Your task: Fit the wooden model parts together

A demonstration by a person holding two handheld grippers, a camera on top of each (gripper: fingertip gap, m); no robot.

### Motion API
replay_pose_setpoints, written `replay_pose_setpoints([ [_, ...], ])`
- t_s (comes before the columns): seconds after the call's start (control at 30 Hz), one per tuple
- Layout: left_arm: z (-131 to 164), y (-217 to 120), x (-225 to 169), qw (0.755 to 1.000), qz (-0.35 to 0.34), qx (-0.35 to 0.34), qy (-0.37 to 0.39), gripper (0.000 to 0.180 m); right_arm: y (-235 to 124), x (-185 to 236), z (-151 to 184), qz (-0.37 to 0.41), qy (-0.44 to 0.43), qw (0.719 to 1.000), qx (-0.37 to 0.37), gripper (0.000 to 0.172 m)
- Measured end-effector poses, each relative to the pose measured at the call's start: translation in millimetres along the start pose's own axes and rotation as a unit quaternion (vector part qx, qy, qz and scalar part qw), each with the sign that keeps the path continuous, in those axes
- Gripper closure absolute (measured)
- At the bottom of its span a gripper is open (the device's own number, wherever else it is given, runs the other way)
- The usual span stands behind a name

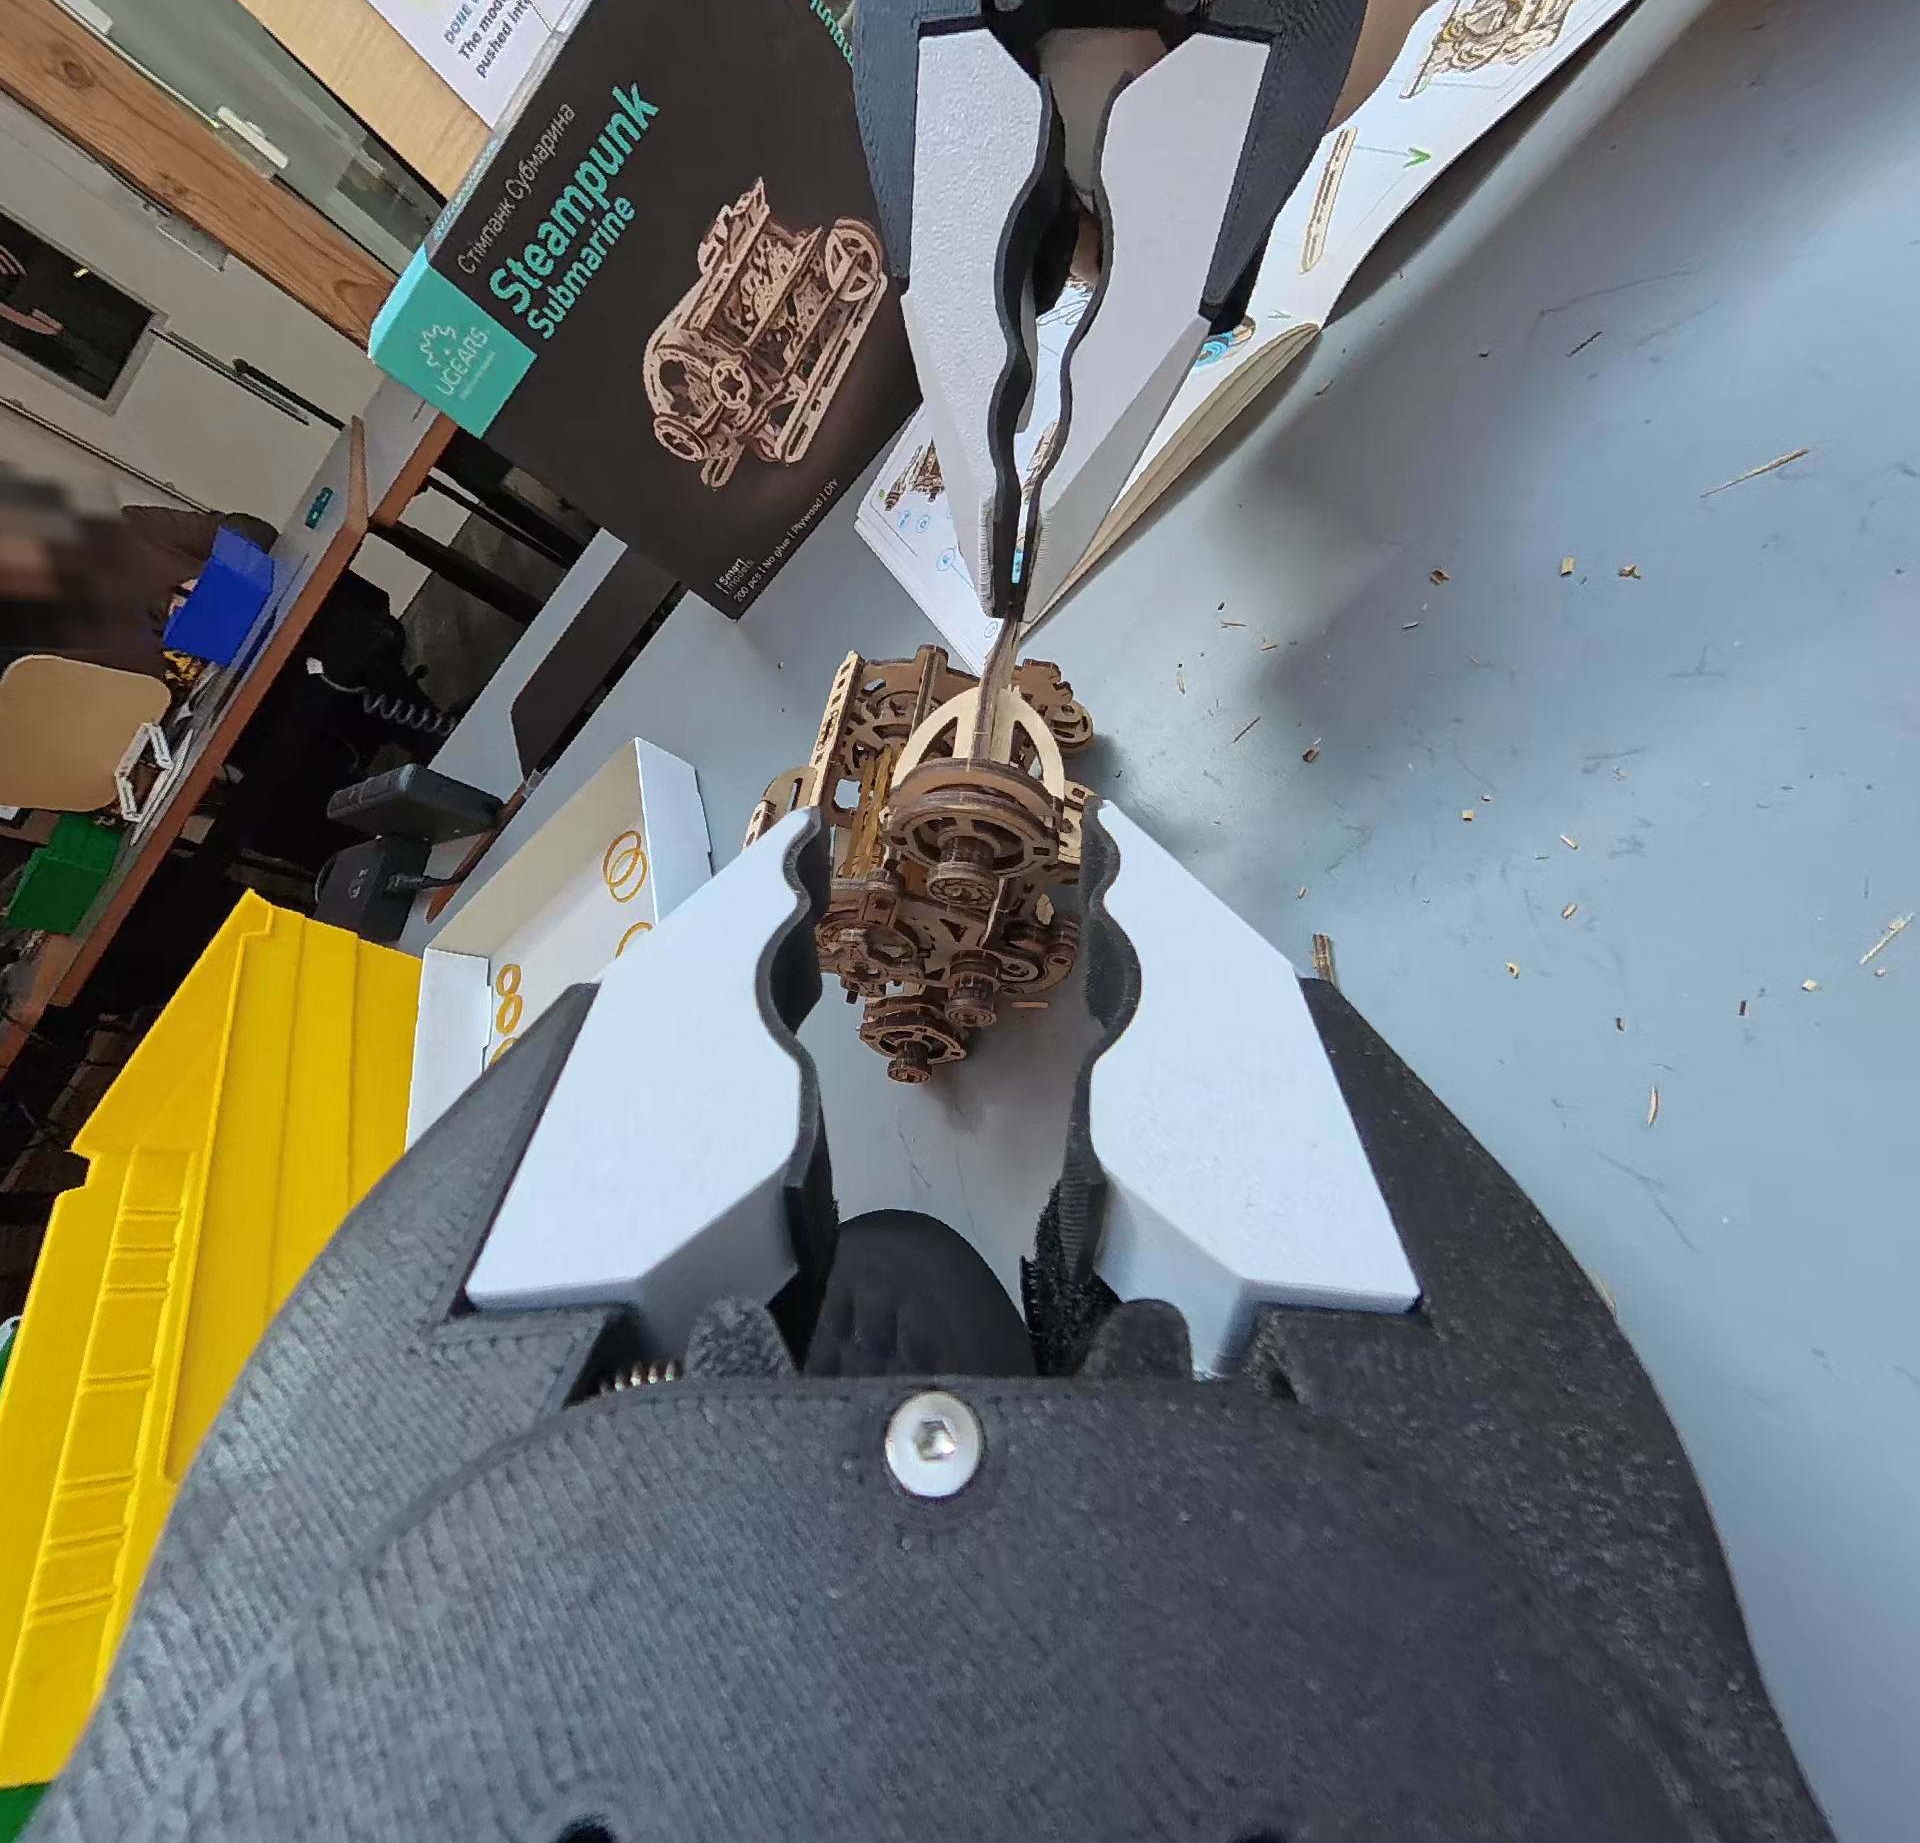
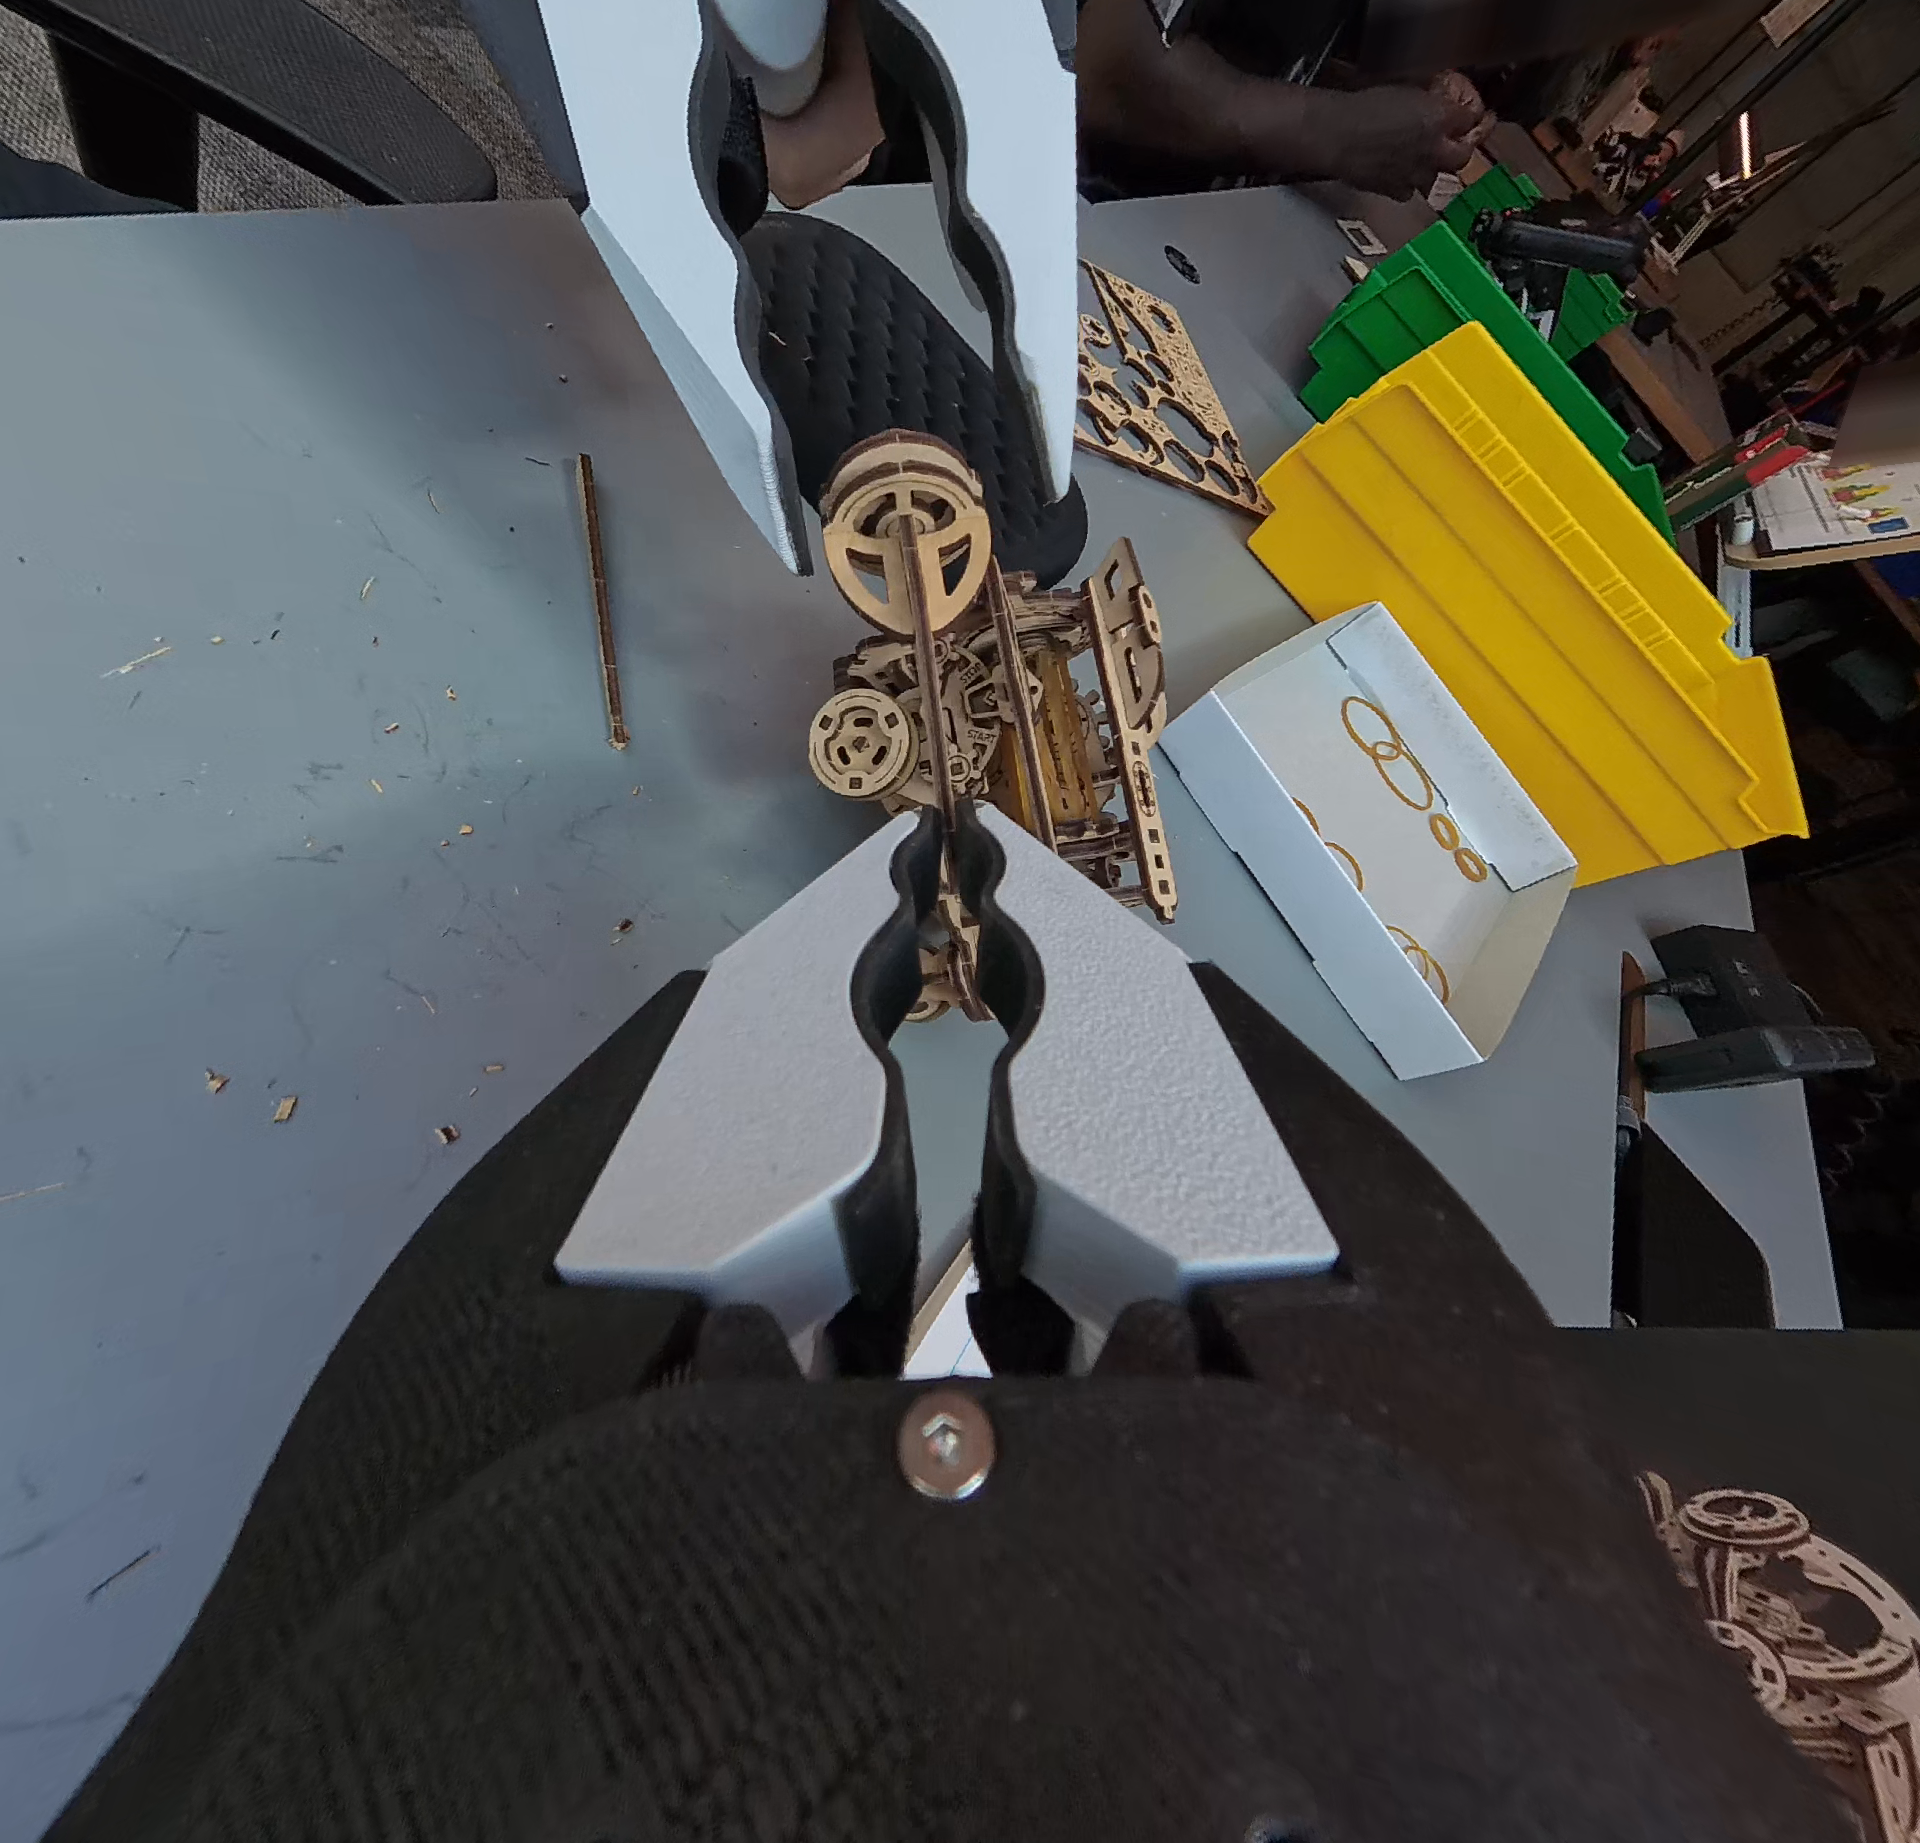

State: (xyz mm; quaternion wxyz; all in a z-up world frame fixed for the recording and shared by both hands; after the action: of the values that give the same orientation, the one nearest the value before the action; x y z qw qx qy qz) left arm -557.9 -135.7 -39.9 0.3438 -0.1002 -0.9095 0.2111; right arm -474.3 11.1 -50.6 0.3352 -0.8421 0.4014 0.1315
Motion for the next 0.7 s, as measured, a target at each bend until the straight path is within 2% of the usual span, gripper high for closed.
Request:
replay_pose_setpoints([
  [0.23,-3.4,-5.4,-3.9,1.0,-0.005,-0.008,0.013,0.137,-1.7,2.2,-2.0,0.0,-0.011,1.0,-0.016,0.17],
  [0.37,-9.4,-16.0,-5.9,1.0,-0.014,-0.013,0.013,0.131,-7.1,3.6,-6.6,0.008,-0.03,0.999,-0.042,0.17],
  [0.5,-26.3,-43.0,-9.5,0.997,-0.02,-0.073,-0.018,0.129,-26.2,0.4,-20.6,0.0,-0.011,0.992,-0.126,0.17],
  [0.63,-38.5,-78.8,-14.2,0.988,0.002,-0.142,-0.065,0.125,-50.6,-1.3,-42.9,-0.025,0.023,0.974,-0.225,0.171],
  [0.7,-41.7,-97.4,-15.5,0.981,0.016,-0.173,-0.088,0.125,-60.1,0.9,-52.2,-0.027,0.017,0.968,-0.248,0.17],
])
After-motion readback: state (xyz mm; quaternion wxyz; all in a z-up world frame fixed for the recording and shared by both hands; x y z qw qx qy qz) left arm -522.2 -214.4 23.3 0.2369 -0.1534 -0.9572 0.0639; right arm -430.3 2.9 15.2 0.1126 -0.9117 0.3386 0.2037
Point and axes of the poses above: each gripper's, where its closed fingertips meet, y out along the fingers, z out of its underside, x = y × z across the jaws, the point moved 8 cm from there along -y, back along the fingers, and after that the axes turned 2 degrees about x, right-handed, at the moved point
